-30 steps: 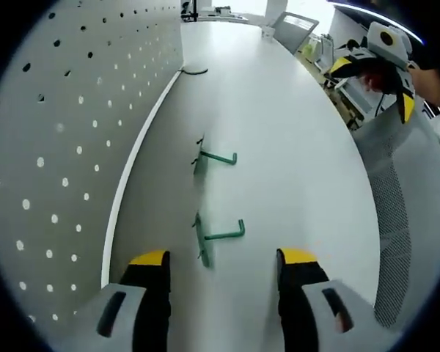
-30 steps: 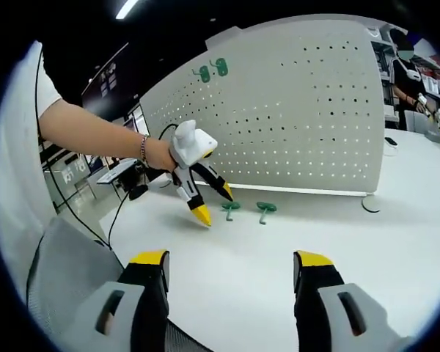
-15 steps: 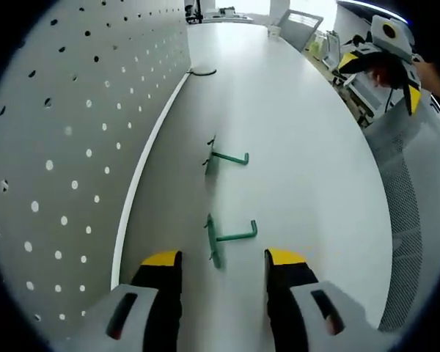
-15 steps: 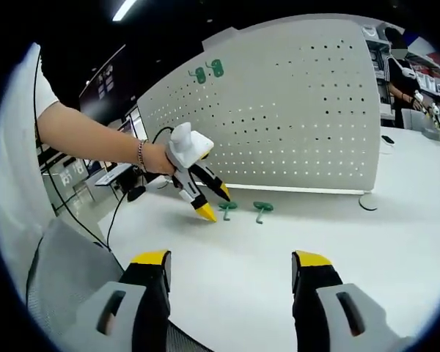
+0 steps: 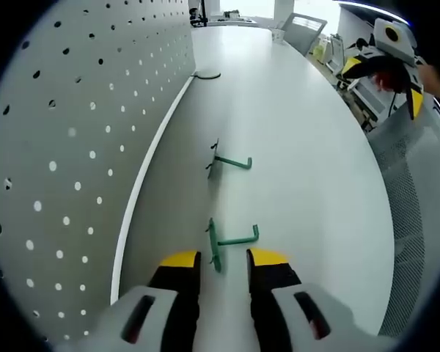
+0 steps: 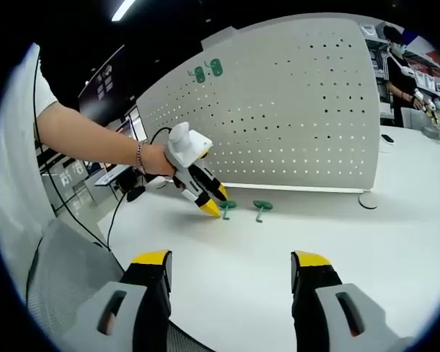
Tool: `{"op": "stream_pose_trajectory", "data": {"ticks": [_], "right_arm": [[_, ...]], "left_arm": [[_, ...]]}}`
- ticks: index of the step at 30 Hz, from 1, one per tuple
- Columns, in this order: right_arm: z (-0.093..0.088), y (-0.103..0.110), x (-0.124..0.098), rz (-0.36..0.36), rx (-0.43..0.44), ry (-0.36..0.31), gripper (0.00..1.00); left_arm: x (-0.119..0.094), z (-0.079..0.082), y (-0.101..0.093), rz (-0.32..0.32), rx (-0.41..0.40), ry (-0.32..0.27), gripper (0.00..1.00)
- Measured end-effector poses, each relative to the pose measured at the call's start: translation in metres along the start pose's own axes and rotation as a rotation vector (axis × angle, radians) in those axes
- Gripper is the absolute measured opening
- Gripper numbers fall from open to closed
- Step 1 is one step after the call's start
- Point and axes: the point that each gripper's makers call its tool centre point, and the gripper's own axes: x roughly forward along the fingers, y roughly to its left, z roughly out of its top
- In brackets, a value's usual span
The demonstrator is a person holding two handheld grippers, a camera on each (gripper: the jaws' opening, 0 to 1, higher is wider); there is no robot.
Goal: Insert the hook assembly into the mounting plate slot until the hook locks in place.
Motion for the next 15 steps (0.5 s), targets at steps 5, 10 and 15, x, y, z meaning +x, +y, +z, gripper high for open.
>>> {"op": "stream_pose_trajectory", "data": {"ticks": [5, 10, 15], "right_arm": [[-0.0006, -0.0004, -0.0008, -0.003, 0.002, 0.003, 0.63], [-0.0015, -0.0020, -0.0015, -0.004, 0.012, 0.003, 0.62], [-0.0006, -0.0026, -0.0019, -0.007, 0.009, -0.001, 0.62]], "left_arm": [[0.0001, 0.0005, 0.0016, 0.009, -0.002, -0.001, 0.16], [0.0002, 0.0005, 0.0020, 0.010, -0.003, -0.008, 0.09], [-0.0004, 0.0001, 0.0025, 0.016, -0.014, -0.013, 0.05]]}}
